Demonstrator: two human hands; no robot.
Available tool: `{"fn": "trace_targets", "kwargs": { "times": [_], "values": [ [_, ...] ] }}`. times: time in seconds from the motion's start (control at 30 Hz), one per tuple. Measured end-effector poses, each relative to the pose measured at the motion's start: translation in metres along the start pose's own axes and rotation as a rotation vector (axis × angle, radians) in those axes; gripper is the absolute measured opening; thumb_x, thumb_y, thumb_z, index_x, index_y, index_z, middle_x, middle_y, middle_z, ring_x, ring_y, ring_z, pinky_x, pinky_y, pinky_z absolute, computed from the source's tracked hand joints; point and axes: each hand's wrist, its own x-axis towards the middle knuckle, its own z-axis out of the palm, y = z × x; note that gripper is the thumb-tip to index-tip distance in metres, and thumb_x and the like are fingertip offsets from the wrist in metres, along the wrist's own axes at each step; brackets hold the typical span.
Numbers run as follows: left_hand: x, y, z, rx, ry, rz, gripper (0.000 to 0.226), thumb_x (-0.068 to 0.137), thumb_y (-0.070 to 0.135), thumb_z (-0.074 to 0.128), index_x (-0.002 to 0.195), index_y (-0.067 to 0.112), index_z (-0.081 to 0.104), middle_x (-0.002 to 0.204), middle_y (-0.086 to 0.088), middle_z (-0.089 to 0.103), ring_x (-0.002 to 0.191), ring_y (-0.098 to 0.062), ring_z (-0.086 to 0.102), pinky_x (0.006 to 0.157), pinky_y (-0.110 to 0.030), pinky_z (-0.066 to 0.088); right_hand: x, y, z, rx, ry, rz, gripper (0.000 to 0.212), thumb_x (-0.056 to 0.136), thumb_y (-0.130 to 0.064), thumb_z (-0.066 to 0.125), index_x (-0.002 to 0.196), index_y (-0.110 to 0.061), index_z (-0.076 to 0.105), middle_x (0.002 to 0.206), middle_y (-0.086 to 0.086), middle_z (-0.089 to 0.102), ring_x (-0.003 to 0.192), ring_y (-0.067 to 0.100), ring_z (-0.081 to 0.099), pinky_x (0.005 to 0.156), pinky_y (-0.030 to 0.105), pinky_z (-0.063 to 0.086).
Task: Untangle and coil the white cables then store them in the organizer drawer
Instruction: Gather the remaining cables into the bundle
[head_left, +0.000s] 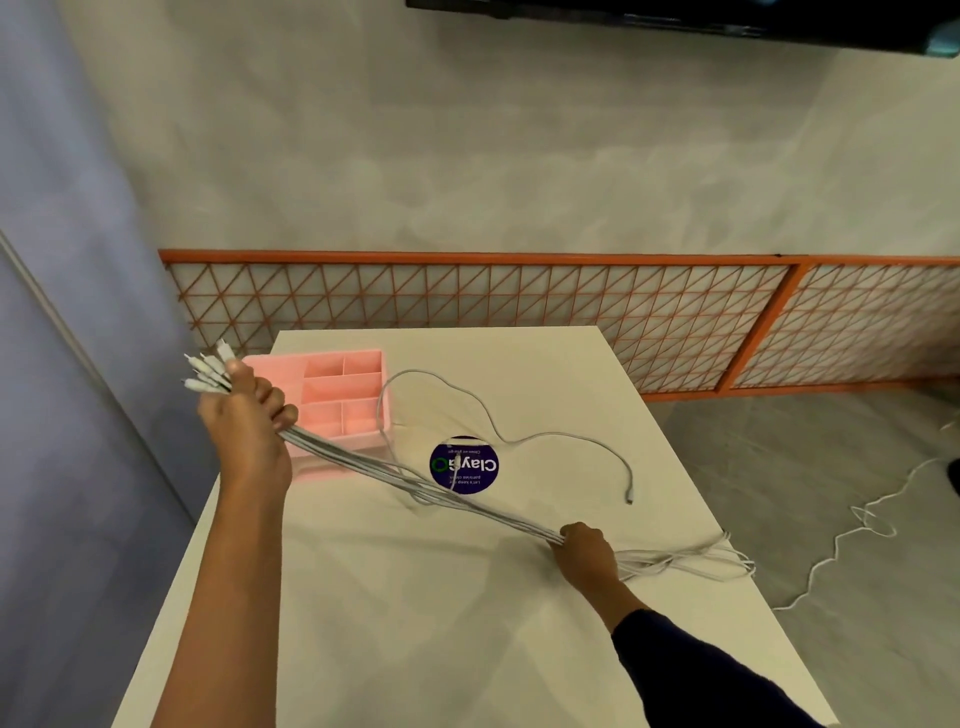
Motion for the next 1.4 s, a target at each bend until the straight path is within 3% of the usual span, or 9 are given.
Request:
{"fn": "trace_targets", "kwargs": {
  "times": [0.17,0.43,0.6,0.7,0.83,1.13,1.23,1.33,1.4],
  "values": [
    [0.008,0.009,-0.009,-0.005,0.082,0.036,0.028,0.102,0.022,0.042,0.076,0.02,0.033,0.049,0.013,0.032,0.04,-0.001,0.026,0.037,-0.014,0.022,0.002,0.036,-0.004,-0.058,0.024,0.134,0.031,0.099,-0.032,0.039,0.115,-0.013,0.059,0.123,0.004,0.058,0.119,0.024,0.051,0.097,0.032,0.036],
    [0.0,0.002,0.002,0.11,0.066,0.043,0.026,0.103,0.024,0.041,0.078,0.021,0.034,0.061,0.006,0.028,0.039,0.0,0.026,0.036,-0.013,0.023,0.0,0.048,-0.001,-0.058,-0.046,0.186,0.03,0.094,-0.029,0.042,0.115,-0.014,0.059,0.122,0.003,0.058,0.118,0.023,0.051,0.1,0.033,0.034],
    [0.002,0.001,-0.003,0.138,0.033,0.051,0.024,0.103,0.024,0.042,0.08,0.022,0.037,0.059,0.007,0.03,0.04,0.001,0.026,0.036,-0.013,0.022,0.006,0.036,-0.009,-0.093,-0.171,0.102,0.029,0.09,-0.048,0.052,0.103,-0.022,0.057,0.121,0.0,0.056,0.118,0.022,0.05,0.098,0.037,0.031],
    [0.003,-0.001,-0.005,0.147,-0.018,0.031,0.026,0.103,0.024,0.042,0.078,0.021,0.035,0.047,0.016,0.033,0.039,0.001,0.025,0.035,-0.012,0.021,0.008,0.022,-0.014,0.008,-0.291,0.068,0.05,0.067,-0.07,0.067,0.074,-0.027,0.042,0.098,-0.007,0.055,0.102,0.02,0.053,0.089,0.037,0.03],
    [-0.002,-0.002,-0.009,0.169,-0.059,0.026,0.027,0.104,0.025,0.041,0.078,0.021,0.033,0.045,0.018,0.032,0.04,0.001,0.024,0.037,-0.012,0.022,0.027,0.005,0.0,0.155,-0.368,-0.066,0.092,0.014,-0.093,0.062,0.084,-0.034,0.048,0.101,-0.01,0.06,0.105,0.018,0.053,0.09,0.035,0.04],
    [0.001,-0.004,-0.025,0.227,-0.087,0.015,0.032,0.104,0.026,0.04,0.075,0.021,0.027,0.047,0.017,0.031,0.043,0.0,0.023,0.039,-0.014,0.022,0.028,-0.074,-0.022,0.529,-0.617,-0.242,0.102,0.036,-0.091,0.063,0.11,-0.021,0.059,0.12,-0.001,0.057,0.116,0.018,0.051,0.097,0.028,0.038],
    [0.002,-0.005,-0.029,0.255,-0.08,-0.006,0.032,0.104,0.026,0.04,0.074,0.02,0.028,0.047,0.017,0.031,0.043,-0.001,0.023,0.04,-0.015,0.022,0.037,-0.104,-0.016,0.747,-0.588,-0.11,0.076,0.088,-0.066,0.045,0.13,-0.003,0.052,0.125,0.023,0.057,0.119,0.039,0.051,0.072,0.023,0.039],
    [0.006,-0.006,-0.032,0.264,-0.101,-0.021,0.033,0.103,0.028,0.041,0.074,0.019,0.03,0.047,0.016,0.031,0.044,-0.002,0.023,0.04,-0.015,0.022,0.044,-0.134,0.0,0.772,-0.445,-0.043,0.048,0.103,-0.04,0.029,0.134,-0.008,0.045,0.088,0.019,0.058,0.07,0.026,0.057,0.052,0.02,0.037],
    [0.008,-0.007,-0.034,0.26,-0.127,-0.029,0.031,0.103,0.027,0.04,0.074,0.018,0.031,0.048,0.015,0.031,0.044,-0.001,0.023,0.04,-0.015,0.023,0.051,-0.148,0.014,0.761,-0.416,-0.028,0.034,0.103,-0.035,0.031,0.121,-0.012,0.049,0.077,0.008,0.051,0.059,0.016,0.049,0.044,0.017,0.04]
  ]
}}
